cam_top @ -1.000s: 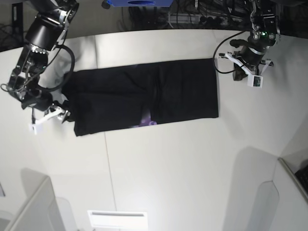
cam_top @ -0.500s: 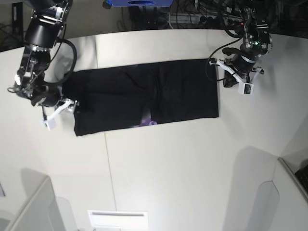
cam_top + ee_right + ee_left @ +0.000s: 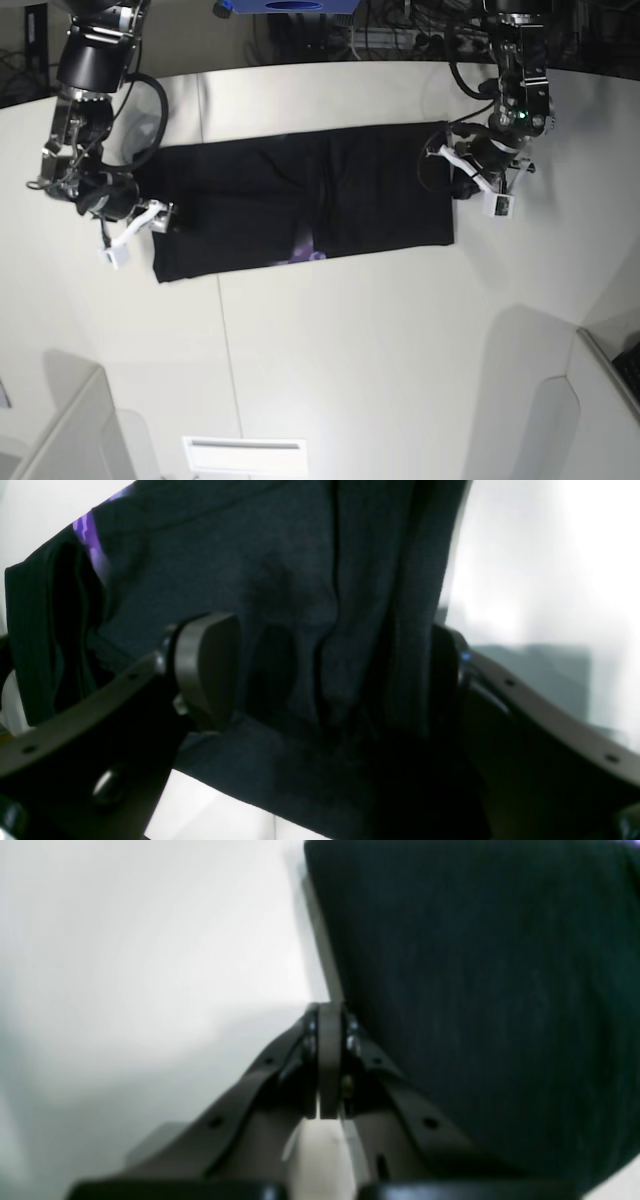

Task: Fold the T-shirt properly
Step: 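Grasp both ends of the strip and fold them toward the middle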

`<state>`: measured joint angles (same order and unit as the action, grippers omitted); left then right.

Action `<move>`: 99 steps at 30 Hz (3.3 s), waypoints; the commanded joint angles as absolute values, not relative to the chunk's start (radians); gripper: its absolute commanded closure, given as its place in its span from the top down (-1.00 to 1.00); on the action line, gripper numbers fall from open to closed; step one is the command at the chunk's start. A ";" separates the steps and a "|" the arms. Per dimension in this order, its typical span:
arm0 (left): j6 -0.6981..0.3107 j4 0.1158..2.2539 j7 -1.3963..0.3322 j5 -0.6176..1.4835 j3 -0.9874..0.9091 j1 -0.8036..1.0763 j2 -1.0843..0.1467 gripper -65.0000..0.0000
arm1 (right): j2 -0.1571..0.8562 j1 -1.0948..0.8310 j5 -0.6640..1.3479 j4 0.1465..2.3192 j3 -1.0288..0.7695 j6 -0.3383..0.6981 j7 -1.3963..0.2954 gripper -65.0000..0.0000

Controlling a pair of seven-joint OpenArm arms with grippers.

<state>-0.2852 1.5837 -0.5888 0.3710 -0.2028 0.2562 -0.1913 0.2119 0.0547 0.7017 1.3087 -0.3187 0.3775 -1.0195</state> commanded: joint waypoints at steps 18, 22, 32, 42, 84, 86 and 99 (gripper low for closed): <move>-0.285 1.504 -0.581 0.374 -0.090 0.182 -0.202 -1.00 | 0.222 0.116 0.653 1.218 -0.311 0.360 -0.989 -1.00; -0.283 1.506 -0.581 0.374 -0.061 0.166 -0.199 -1.00 | 0.222 0.099 0.651 1.302 -0.311 0.358 -1.000 -1.00; -0.282 1.509 -0.587 0.374 -0.038 0.136 -0.199 -1.00 | 0.216 0.015 0.653 1.584 -0.219 0.271 -1.024 -1.00; -0.282 1.509 -0.587 0.374 -0.038 0.145 -0.206 -1.00 | 0.142 -0.064 0.654 1.879 -0.081 0.110 -1.041 -1.00; -0.282 1.531 -0.588 0.372 0.038 0.171 -0.191 -1.00 | -0.008 -0.082 0.654 1.997 0.240 -0.077 -0.964 -1.00; -0.282 1.529 -0.588 0.374 0.041 0.160 -0.185 -1.00 | -0.010 -0.082 0.654 1.980 0.242 -0.077 -0.961 -1.00; -0.282 1.537 -0.588 0.378 0.088 0.154 -0.193 -1.00 | -0.004 -0.091 0.651 1.865 0.328 -0.077 -0.811 -1.00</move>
<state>-0.2806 1.5288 -0.5674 0.3893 0.0910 0.1535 -0.1860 -0.0002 -0.1036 0.6315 1.8492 0.3271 -0.0853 -0.8318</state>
